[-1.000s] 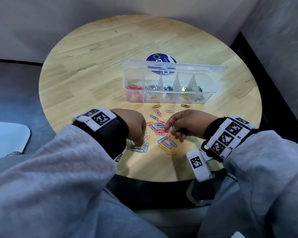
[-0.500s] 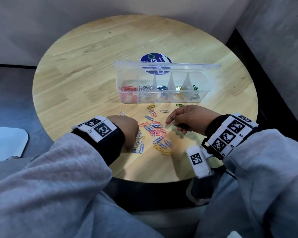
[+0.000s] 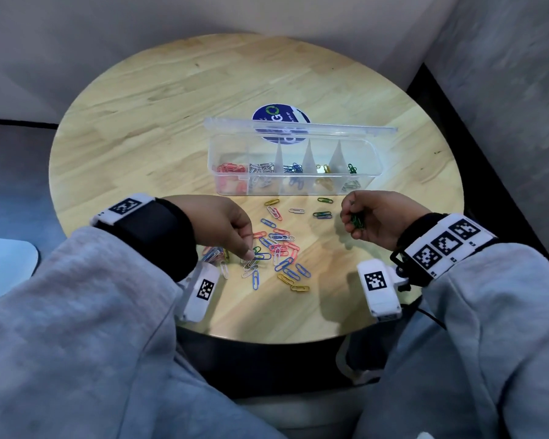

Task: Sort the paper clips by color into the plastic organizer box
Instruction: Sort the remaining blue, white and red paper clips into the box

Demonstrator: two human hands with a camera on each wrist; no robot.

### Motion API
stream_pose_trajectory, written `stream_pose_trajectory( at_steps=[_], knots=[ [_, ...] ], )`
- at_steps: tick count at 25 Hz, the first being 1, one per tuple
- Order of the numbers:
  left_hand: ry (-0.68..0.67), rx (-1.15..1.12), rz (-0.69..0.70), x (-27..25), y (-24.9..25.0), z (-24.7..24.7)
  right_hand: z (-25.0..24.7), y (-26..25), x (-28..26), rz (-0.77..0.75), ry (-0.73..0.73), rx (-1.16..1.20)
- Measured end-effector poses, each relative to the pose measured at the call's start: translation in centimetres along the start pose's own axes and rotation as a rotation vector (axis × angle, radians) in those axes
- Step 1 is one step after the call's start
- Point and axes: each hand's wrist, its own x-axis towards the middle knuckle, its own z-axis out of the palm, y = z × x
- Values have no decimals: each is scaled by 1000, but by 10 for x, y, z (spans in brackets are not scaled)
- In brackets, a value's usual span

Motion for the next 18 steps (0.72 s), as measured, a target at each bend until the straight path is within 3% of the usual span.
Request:
stream_pose_trajectory(
  at_steps=[5, 9, 11, 15, 18],
  knots=[
    [50, -77, 28, 4, 2, -1, -6, -2, 9, -47, 43, -203],
    [104, -183, 5, 11, 4, 1, -5, -9, 21, -192, 166, -845],
    [139, -93, -38, 11, 6, 1, 0, -9, 26, -251, 194, -1061],
    [136, 171, -160, 12, 15, 7, 7, -7, 34, -217, 183, -1135],
    [86, 274, -154, 15, 27, 18, 11, -7, 37, -234, 197, -1186]
  ],
)
